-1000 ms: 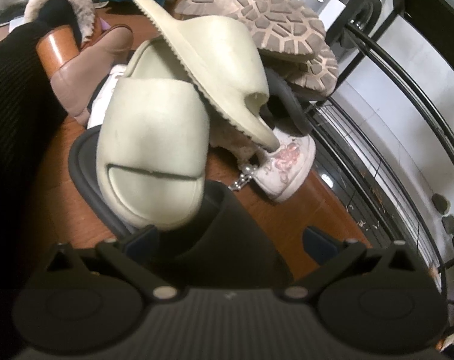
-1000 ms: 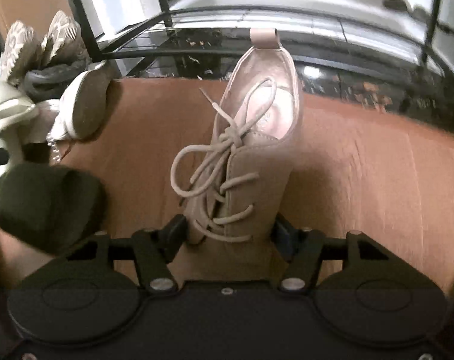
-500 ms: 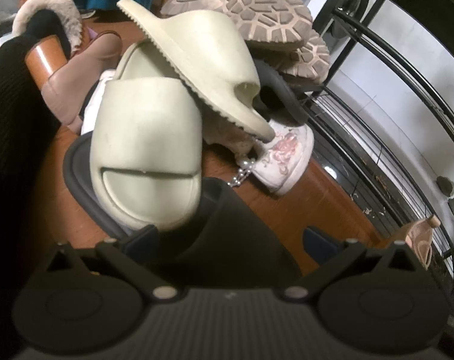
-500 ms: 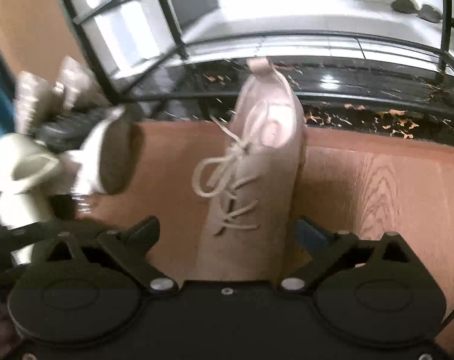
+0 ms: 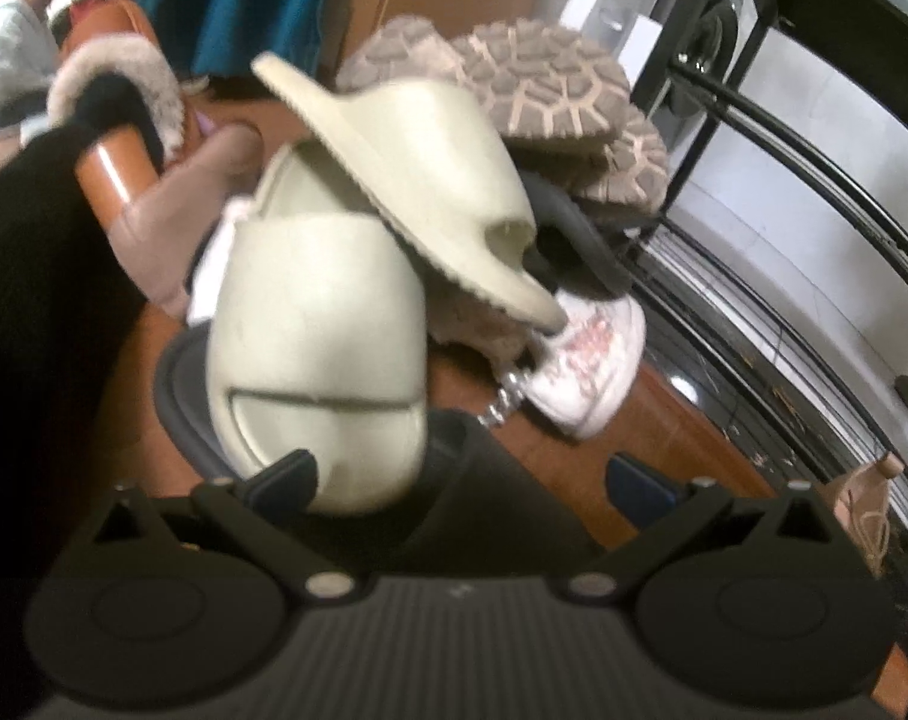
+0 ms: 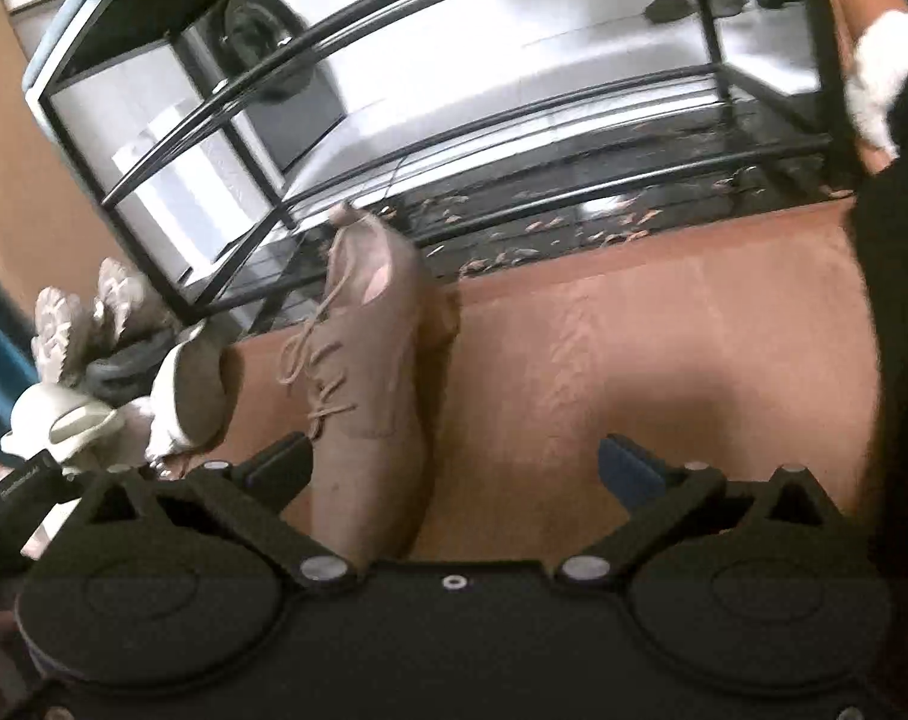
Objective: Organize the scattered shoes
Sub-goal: 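Withdraw the right tool from the placed shoe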
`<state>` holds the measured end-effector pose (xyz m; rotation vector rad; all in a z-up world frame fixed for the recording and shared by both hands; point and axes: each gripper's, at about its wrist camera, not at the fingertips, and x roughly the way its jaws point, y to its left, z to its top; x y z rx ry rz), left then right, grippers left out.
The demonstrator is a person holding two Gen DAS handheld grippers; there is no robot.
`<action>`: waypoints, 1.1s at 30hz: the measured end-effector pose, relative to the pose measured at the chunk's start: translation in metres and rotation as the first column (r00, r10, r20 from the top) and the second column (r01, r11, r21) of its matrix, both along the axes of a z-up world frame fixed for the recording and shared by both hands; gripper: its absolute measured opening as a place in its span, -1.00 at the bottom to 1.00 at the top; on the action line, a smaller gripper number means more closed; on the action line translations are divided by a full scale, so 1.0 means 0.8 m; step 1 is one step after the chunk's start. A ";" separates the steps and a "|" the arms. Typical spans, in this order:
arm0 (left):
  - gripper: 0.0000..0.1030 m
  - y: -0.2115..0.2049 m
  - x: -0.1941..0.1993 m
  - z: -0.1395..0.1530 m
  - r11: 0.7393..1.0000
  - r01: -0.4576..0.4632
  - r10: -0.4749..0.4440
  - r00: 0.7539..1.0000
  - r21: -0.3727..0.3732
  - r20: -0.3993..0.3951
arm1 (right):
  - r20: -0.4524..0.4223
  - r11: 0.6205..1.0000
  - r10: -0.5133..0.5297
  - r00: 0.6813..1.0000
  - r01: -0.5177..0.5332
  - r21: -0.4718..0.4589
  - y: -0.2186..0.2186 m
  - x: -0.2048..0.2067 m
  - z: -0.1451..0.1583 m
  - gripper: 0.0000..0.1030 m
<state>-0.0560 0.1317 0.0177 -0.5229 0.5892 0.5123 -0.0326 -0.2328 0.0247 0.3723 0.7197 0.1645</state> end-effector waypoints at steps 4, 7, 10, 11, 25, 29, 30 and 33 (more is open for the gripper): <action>0.99 0.016 -0.011 0.012 0.995 -0.095 0.092 0.994 0.034 0.060 | 0.025 0.998 0.054 0.998 -0.053 -0.021 0.014 0.001 -0.003 1.00; 0.99 0.031 -0.018 0.019 0.973 -0.221 0.215 0.973 0.071 0.080 | 0.023 0.996 0.085 0.996 -0.084 -0.014 0.020 0.001 -0.004 1.00; 0.99 0.061 -0.025 0.021 0.914 -0.396 0.387 0.917 0.092 0.098 | 0.031 0.995 0.101 0.994 -0.101 0.001 0.023 0.000 -0.003 1.00; 0.99 0.069 -0.025 0.021 0.904 -0.416 0.407 0.908 0.095 0.100 | 0.031 0.994 0.107 0.994 -0.107 0.008 0.023 -0.001 -0.003 1.00; 0.99 0.190 0.008 0.007 0.811 -0.570 0.562 0.822 0.130 0.096 | -0.049 0.983 0.157 0.986 -0.161 -0.090 0.048 -0.005 -0.014 1.00; 0.96 0.207 0.010 0.009 0.837 -0.548 0.536 0.824 0.014 0.182 | -0.056 0.974 0.180 0.982 -0.186 -0.132 0.057 -0.007 -0.015 1.00; 0.95 0.209 0.013 0.008 0.838 -0.546 0.536 0.824 0.009 0.183 | -0.058 0.970 0.189 0.980 -0.196 -0.142 0.060 -0.007 -0.016 1.00; 0.91 0.208 0.015 -0.001 0.832 -0.555 0.543 0.819 0.016 0.183 | -0.071 0.958 0.216 0.974 -0.225 -0.178 0.070 -0.008 -0.019 1.00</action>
